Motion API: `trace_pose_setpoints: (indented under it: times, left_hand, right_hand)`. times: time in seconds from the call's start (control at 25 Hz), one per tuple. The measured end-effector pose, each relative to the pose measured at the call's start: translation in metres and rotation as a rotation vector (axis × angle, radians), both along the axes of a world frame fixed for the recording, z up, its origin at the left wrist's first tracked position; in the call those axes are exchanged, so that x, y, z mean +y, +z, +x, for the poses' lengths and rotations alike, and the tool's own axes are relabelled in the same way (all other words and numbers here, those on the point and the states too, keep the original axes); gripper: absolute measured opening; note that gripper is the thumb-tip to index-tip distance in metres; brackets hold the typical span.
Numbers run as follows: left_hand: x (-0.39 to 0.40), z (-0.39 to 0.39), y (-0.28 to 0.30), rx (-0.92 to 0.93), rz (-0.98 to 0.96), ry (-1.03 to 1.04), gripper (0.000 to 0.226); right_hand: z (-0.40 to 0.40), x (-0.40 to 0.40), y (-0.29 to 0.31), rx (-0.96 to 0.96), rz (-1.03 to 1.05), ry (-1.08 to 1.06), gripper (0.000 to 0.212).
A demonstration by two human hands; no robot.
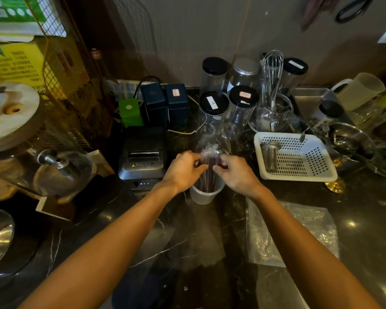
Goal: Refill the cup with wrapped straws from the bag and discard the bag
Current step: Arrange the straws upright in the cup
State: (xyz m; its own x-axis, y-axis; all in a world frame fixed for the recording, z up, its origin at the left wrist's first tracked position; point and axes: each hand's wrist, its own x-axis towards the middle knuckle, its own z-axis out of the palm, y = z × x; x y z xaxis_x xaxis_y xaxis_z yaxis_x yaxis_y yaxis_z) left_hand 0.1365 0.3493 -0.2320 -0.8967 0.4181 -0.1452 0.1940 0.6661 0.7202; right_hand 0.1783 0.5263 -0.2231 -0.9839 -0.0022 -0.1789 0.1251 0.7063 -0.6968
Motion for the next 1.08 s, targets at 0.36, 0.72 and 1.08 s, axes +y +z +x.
trace_pose_setpoints:
  times: [0.36, 0.72, 1.08]
  left_hand:
    - [-0.004, -0.018, 0.009, -0.081, -0.007, -0.143, 0.041]
    - [-0.010, 0.000, -0.014, -0.073, 0.234, 0.193, 0.039]
    - [-0.006, 0.005, -0.009, -0.039, 0.283, 0.205, 0.036]
  right_hand:
    - [-0.009, 0.000, 0.020, -0.089, 0.055, 0.084, 0.016]
    - [0.001, 0.005, 0.000, 0.011, 0.024, -0.095, 0.027]
    - [-0.001, 0.007, -0.004, 0.047, 0.117, -0.073, 0.028]
